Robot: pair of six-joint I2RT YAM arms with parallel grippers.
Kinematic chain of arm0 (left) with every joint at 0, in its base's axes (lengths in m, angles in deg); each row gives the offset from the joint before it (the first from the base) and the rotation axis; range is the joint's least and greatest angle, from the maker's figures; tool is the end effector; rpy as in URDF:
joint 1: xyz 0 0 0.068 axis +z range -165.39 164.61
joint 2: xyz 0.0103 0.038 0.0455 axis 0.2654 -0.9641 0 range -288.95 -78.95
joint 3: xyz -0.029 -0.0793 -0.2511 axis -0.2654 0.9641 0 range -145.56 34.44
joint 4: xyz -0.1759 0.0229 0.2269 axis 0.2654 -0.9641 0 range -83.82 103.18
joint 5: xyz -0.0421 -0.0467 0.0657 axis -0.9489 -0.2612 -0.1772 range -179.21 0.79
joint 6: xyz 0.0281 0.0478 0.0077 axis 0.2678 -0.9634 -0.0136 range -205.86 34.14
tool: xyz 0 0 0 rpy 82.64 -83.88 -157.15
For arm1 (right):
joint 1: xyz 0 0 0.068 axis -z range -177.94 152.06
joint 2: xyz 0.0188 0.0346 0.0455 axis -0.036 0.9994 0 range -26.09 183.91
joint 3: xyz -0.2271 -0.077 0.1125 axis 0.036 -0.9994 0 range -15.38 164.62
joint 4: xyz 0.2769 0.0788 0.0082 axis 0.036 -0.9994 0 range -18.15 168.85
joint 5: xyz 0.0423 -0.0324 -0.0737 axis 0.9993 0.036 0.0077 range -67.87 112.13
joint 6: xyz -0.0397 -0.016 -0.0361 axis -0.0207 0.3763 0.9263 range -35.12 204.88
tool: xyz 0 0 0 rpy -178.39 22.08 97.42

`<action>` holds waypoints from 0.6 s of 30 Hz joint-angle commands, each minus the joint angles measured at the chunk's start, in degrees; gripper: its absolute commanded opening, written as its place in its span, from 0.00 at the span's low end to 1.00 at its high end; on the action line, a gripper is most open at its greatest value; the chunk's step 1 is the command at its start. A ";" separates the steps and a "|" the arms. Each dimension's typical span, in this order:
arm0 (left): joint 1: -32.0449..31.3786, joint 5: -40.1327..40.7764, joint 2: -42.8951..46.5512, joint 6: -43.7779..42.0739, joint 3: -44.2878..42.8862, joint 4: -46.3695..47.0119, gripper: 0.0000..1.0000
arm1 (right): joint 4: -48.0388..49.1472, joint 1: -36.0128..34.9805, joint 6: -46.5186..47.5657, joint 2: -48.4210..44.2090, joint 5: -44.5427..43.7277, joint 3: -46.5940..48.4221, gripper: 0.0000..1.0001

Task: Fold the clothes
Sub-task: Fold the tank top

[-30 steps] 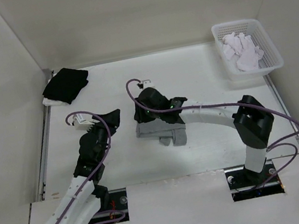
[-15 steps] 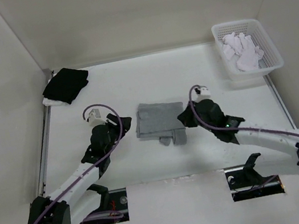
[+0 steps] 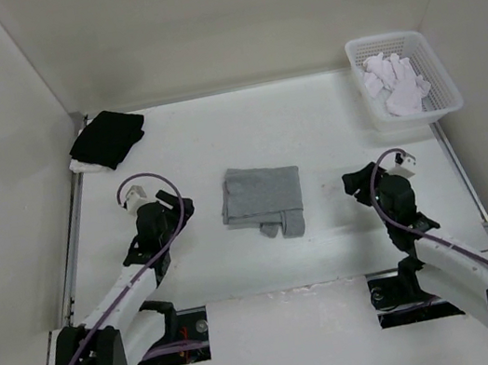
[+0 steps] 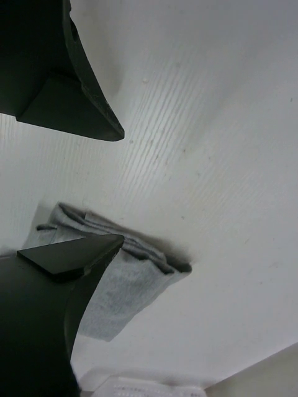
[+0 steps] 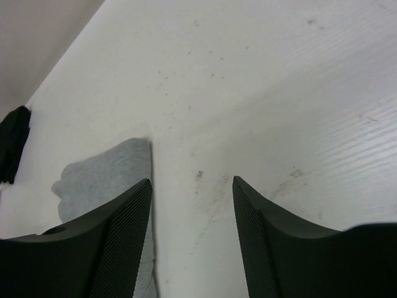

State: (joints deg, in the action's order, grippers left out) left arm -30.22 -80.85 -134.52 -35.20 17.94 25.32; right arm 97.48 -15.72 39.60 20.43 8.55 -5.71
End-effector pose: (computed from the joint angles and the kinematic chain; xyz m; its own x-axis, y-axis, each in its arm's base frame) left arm 0.2193 -0.0522 0.1481 -0.3765 -0.6919 -0.6160 -0.2576 0.7169 -0.6478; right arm 0.1976 0.0538 0.1484 -0.2695 0.6388 -0.7206 0.1521 0.7672 0.6231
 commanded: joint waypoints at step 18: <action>0.46 1.13 -11.13 -2.40 -8.02 0.96 0.60 | 8.87 1.83 -0.87 5.33 1.72 -0.18 0.66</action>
State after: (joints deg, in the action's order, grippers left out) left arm -28.85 -80.32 -144.56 -36.03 13.05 23.49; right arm 102.16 -14.03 38.77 26.38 10.01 -7.56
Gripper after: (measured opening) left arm 0.599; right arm 0.659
